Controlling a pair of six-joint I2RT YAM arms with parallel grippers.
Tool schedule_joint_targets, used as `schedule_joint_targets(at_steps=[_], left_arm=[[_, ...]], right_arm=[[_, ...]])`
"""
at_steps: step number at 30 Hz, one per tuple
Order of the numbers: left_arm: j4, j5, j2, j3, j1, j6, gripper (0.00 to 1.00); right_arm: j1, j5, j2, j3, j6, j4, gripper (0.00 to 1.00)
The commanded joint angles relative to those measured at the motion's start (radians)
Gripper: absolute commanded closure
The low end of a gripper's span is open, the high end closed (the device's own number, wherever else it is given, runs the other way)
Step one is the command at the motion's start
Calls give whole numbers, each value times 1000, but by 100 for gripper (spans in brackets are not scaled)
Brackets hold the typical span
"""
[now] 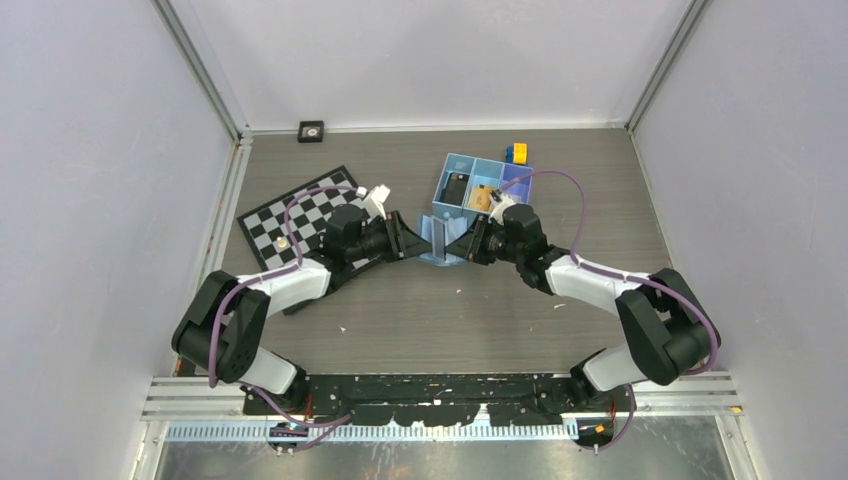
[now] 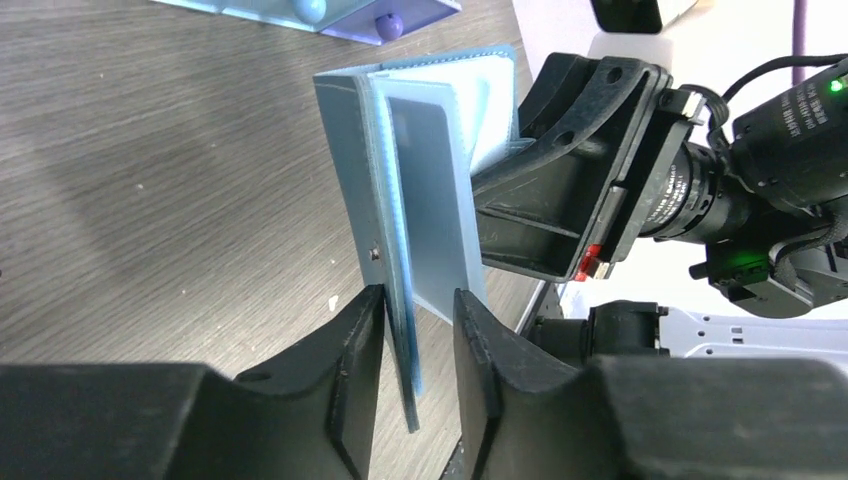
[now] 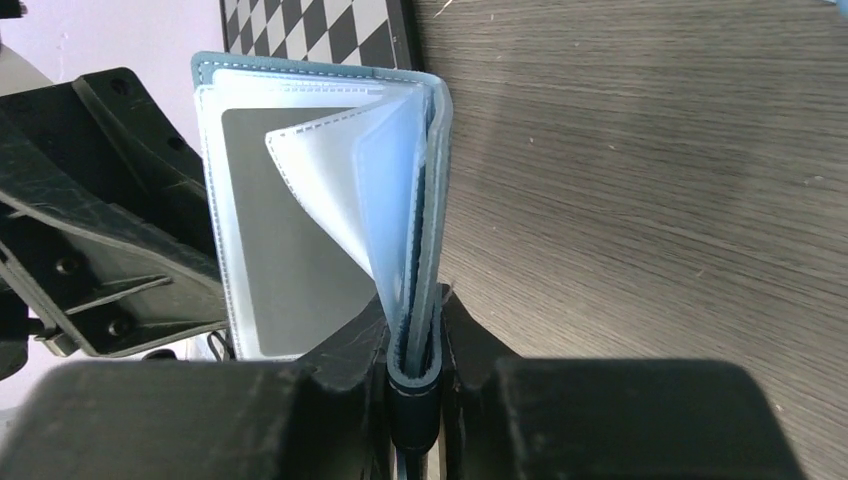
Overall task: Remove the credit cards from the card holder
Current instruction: Remove the credit card from the card holder.
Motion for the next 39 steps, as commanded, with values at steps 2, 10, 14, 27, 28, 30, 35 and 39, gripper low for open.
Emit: schedule_joint_targets(at_steps=[2,10,14,27,28,30,35,39], left_arm=[[96,-18,-48,-17,5,-16,53],[96,-7,-35,-13,9,-15,32],[100,14,-7,2,9,-20,51],[8,-64,-73,-14,32,15,100],[4,-68,-79,-14,32,18,100],[-1,-71,-82,-15,32,19,100],[-2,-70,-75,-12,35,16,100],[0,-65,-67,-9,35,13,100]], right_arm=[[5,31,-47,23,-15,15,82],[5,-16,-46,12,-1,67,85],[5,-33,-47,5,8,97,85],[-6,310,-155,8,-13,-151,45],[-7,341,-170,7,-13,-179,43],[-7,434,-209,2,-13,-215,41],[-8,499,-352,-53,-32,-201,44],[-7,327,-466,-149,-64,-6,51]])
